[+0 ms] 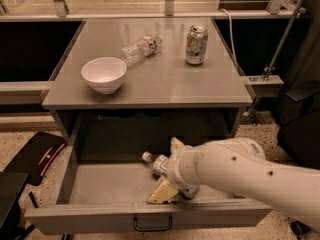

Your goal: Pick blue plastic bottle from top drawer and place on counter

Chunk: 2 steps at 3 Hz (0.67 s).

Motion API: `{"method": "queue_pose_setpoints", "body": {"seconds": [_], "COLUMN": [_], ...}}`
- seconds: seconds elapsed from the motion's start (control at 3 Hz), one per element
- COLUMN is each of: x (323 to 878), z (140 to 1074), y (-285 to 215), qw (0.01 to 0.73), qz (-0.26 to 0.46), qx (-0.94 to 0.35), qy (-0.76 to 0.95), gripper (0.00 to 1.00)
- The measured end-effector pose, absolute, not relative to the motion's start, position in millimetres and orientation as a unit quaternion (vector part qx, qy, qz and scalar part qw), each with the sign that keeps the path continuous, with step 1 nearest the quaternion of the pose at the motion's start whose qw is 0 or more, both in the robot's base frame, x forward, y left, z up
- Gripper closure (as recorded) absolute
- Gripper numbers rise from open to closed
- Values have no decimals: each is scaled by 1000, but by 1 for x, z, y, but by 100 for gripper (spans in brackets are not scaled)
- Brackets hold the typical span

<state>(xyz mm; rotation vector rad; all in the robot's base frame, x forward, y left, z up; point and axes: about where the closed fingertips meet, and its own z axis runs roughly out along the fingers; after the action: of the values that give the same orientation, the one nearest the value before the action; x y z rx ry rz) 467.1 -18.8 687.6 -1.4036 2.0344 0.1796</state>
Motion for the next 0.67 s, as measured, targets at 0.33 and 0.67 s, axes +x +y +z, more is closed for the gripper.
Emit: {"method": "queue_pose_setpoints", "body": {"seconds": [0.33, 0.67], "x": [471, 470], "z": [683, 684], "y": [-38, -37], "qw": [335, 333], "qz": [31, 34], "qx": [-533, -533], "qy": [776, 777], "gripper": [0, 0]}}
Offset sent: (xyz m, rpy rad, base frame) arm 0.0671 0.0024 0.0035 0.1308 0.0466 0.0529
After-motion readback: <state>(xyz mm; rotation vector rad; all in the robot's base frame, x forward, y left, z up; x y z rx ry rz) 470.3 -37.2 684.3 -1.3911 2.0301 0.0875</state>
